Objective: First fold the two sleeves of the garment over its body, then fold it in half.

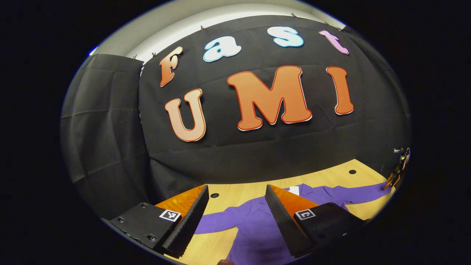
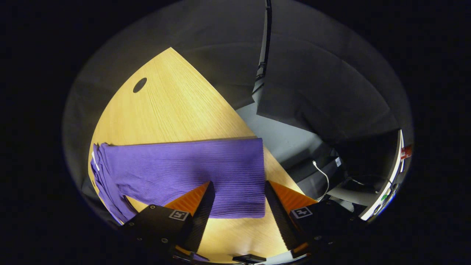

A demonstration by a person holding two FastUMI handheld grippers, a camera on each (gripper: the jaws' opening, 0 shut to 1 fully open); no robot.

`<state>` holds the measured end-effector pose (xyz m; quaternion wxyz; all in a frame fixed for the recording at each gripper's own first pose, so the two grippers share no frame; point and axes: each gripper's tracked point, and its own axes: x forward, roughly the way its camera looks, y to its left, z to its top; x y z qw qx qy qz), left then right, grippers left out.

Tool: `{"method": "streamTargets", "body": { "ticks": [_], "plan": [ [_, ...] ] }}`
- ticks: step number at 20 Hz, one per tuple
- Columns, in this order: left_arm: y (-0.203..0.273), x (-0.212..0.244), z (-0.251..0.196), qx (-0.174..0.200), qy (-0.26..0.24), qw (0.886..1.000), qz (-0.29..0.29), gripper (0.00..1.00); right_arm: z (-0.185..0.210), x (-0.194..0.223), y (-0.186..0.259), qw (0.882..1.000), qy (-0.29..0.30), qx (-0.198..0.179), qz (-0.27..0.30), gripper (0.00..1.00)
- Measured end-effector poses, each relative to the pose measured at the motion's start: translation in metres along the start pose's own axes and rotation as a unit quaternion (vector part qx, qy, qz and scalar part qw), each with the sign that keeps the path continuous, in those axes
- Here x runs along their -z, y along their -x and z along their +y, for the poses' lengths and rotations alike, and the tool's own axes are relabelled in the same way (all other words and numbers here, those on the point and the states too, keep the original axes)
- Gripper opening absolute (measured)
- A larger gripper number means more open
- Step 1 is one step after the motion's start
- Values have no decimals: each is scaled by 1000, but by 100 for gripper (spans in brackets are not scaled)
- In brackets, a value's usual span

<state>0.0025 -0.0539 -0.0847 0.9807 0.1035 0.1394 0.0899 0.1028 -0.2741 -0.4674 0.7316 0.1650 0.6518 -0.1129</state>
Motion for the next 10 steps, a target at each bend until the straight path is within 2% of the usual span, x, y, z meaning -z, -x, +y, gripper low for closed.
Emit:
{"method": "streamTargets", "body": {
  "ticks": [1, 2, 4, 5, 6, 7, 8, 10],
  "plan": [
    [-1, 1, 0, -1, 2, 1000, 3, 96, -3, 2, 0, 1000, 1, 10, 6, 71],
    [0, 4, 1, -2, 4, 1000, 6, 100, -2, 3, -2, 1000, -3, 15, 7, 64],
    [3, 3, 3, -3, 4, 1000, 6, 97, 1, -1, -1, 1000, -8, 14, 4, 34],
    [3, 1, 5, -3, 2, 1000, 2, 100, 1, -4, -2, 1000, -14, 13, 0, 26],
    [4, 0, 6, -3, -1, 1000, -1, 96, 3, -4, -1, 1000, -24, 8, 0, 8],
    [4, 1, 6, -1, -4, 1000, -1, 96, 6, -1, 0, 1000, -29, 1, 6, 11],
    [5, 3, 6, 1, -6, 1000, -1, 96, 12, 3, 2, 999, -38, -18, 11, 6],
    [6, 3, 9, 6, -5, 1000, -4, 96, 18, 0, 11, 998, -57, -30, -5, 4]
  ]
}}
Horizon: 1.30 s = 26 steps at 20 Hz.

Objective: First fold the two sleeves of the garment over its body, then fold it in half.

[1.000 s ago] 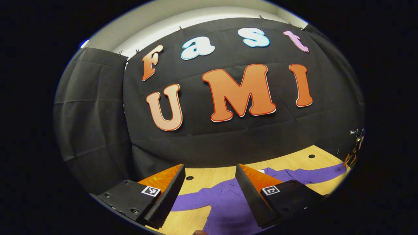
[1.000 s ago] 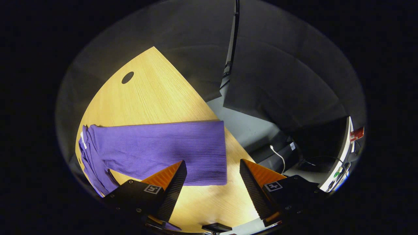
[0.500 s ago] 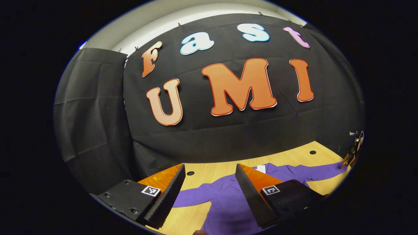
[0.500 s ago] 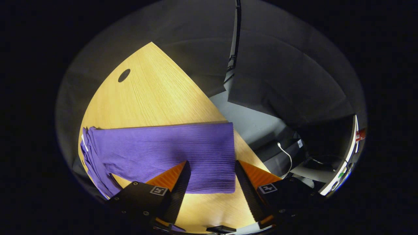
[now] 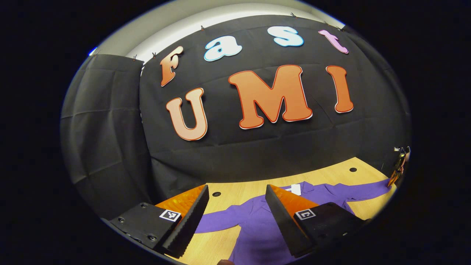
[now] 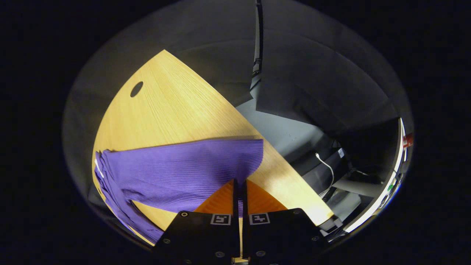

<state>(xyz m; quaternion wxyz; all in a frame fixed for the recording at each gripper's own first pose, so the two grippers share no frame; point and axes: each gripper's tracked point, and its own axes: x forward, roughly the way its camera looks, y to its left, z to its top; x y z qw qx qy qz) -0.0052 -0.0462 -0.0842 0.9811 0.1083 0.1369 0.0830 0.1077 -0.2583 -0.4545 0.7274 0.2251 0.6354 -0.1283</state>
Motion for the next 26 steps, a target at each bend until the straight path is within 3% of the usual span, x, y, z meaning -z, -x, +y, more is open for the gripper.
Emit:
{"method": "streamTargets", "body": {
  "ticks": [7, 13, 17, 26],
  "plan": [
    [-15, 6, 23, 23, 13, 1000, -9, 100, 52, 0, 70, 997, 6, -53, -49, 4],
    [-24, 13, 55, 38, 26, 999, -19, 96, 127, 13, 142, 990, 51, -100, -90, 4],
    [-31, 18, 77, 42, 43, 998, -22, 96, 182, 27, 195, 981, 94, -121, -118, 4],
    [-38, 30, 140, 25, 62, 997, -25, 96, 288, 77, 262, 960, 178, -157, -147, 3]
  ]
}}
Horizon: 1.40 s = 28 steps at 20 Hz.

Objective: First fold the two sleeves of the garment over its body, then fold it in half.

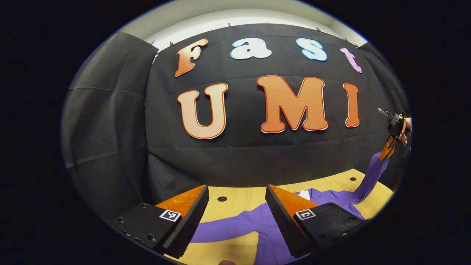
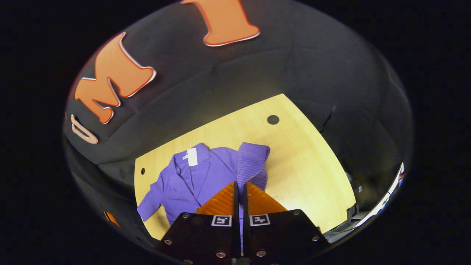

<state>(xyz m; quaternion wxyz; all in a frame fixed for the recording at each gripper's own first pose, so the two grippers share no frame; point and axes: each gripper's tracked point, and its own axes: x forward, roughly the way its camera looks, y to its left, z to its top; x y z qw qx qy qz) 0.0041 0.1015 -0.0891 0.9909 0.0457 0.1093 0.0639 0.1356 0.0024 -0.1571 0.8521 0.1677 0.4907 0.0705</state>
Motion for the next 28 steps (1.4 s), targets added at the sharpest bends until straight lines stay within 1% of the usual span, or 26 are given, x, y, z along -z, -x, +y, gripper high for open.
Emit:
{"method": "streamTargets", "body": {
  "ticks": [5, 8, 10, 13, 16, 19, 21, 23, 24, 25, 27, 28],
  "plan": [
    [-1, 13, 44, -25, 10, 1000, 12, 96, 83, 15, -4, 998, 59, -31, 1, 3],
    [-4, 24, 71, -40, 16, 999, 23, 96, 131, 33, -12, 995, 82, -52, 17, 3],
    [-4, 28, 90, -52, 18, 998, 25, 97, 157, 45, -22, 993, 104, -56, 24, 3],
    [-4, 38, 119, -71, 21, 997, 33, 96, 200, 65, -35, 990, 116, -74, 42, 3],
    [-3, 53, 146, -91, 24, 994, 48, 96, 242, 82, -55, 988, 120, -86, 47, 3],
    [-1, 67, 165, -106, 27, 992, 64, 97, 282, 105, -68, 984, 114, -116, 67, 4],
    [0, 77, 175, -116, 24, 990, 74, 97, 306, 117, -71, 980, 108, -149, 75, 9],
    [-2, 87, 186, -125, 24, 988, 84, 96, 320, 123, -64, 976, 108, -175, 77, 19],
    [-2, 92, 189, -129, 25, 987, 90, 96, 321, 120, -61, 975, 111, -180, 69, 24],
    [-3, 96, 193, -131, 27, 986, 95, 96, 318, 113, -58, 976, 110, -181, 57, 40],
    [-10, 102, 197, -135, 26, 985, 106, 96, 308, 91, -49, 977, 120, -176, 8, 57],
    [-12, 105, 198, -135, 23, 984, 112, 97, 299, 81, -42, 978, 124, -167, -18, 66]
  ]
}}
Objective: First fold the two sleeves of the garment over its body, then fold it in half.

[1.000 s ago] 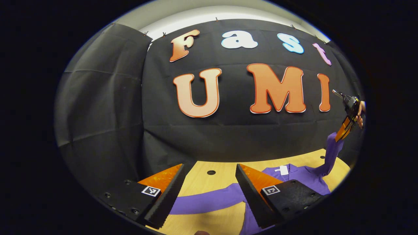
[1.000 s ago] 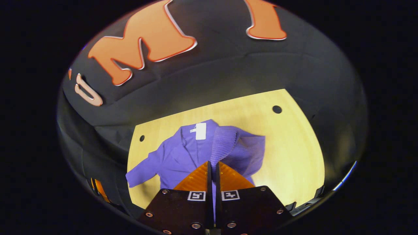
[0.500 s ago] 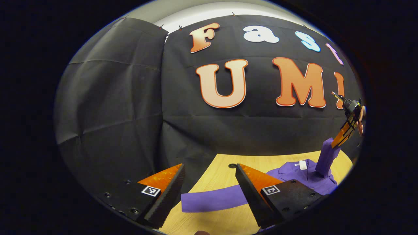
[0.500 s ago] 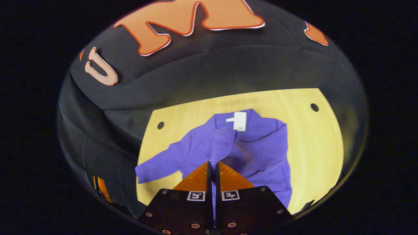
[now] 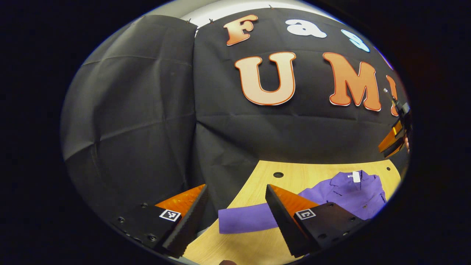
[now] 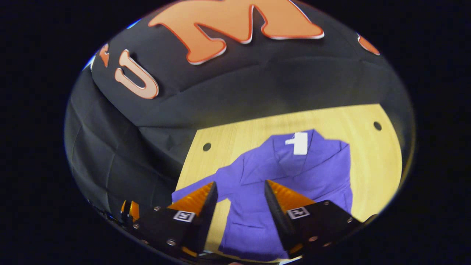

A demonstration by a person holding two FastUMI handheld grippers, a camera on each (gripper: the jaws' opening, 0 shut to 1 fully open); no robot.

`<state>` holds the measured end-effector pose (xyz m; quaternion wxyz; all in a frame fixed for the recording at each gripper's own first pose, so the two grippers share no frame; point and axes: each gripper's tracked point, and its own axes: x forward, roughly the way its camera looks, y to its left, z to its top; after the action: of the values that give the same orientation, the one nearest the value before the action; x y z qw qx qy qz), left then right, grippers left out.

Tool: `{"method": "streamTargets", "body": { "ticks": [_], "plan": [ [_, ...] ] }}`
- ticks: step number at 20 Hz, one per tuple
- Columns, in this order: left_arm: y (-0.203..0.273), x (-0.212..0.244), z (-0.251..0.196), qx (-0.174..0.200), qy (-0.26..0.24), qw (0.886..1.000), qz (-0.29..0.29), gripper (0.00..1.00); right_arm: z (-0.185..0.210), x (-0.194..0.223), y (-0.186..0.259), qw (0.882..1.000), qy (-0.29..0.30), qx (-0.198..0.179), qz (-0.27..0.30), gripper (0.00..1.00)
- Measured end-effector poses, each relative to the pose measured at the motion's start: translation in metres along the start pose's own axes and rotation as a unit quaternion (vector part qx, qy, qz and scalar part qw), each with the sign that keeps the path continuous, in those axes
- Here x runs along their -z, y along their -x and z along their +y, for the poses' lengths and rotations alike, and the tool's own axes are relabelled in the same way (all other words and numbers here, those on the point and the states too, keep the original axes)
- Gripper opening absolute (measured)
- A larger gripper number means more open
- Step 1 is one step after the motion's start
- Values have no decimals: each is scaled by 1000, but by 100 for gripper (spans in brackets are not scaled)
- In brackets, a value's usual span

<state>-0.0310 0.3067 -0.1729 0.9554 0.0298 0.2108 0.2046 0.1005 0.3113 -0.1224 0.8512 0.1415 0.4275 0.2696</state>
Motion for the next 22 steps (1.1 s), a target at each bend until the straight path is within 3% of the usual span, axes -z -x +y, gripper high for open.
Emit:
{"method": "streamTargets", "body": {
  "ticks": [1, 2, 7, 11, 14, 17, 21, 22],
  "plan": [
    [-6, 2, -2, 1, -3, 1000, 7, 96, -10, -9, 10, 1000, 7, 14, -23, 75],
    [-9, 2, -4, 4, -5, 1000, 14, 96, -19, -17, 21, 998, 13, 27, -46, 95],
    [-39, 27, -17, 21, 4, 996, 90, 97, -53, -53, 81, 983, 50, 83, -153, 96],
    [-69, 60, -16, 21, 28, 984, 172, 97, -76, -64, 128, 964, 91, 129, -215, 96],
    [-90, 92, -11, 27, 53, 966, 253, 98, -89, -61, 158, 950, 115, 161, -241, 96],
    [-105, 132, -10, 28, 69, 938, 338, 100, -102, -55, 179, 942, 119, 183, -253, 96],
    [-120, 171, 1, 32, 85, 910, 405, 99, -112, -47, 199, 937, 107, 194, -270, 96],
    [-123, 177, 3, 32, 91, 904, 417, 99, -116, -43, 202, 935, 106, 201, -272, 100]
  ]
}}
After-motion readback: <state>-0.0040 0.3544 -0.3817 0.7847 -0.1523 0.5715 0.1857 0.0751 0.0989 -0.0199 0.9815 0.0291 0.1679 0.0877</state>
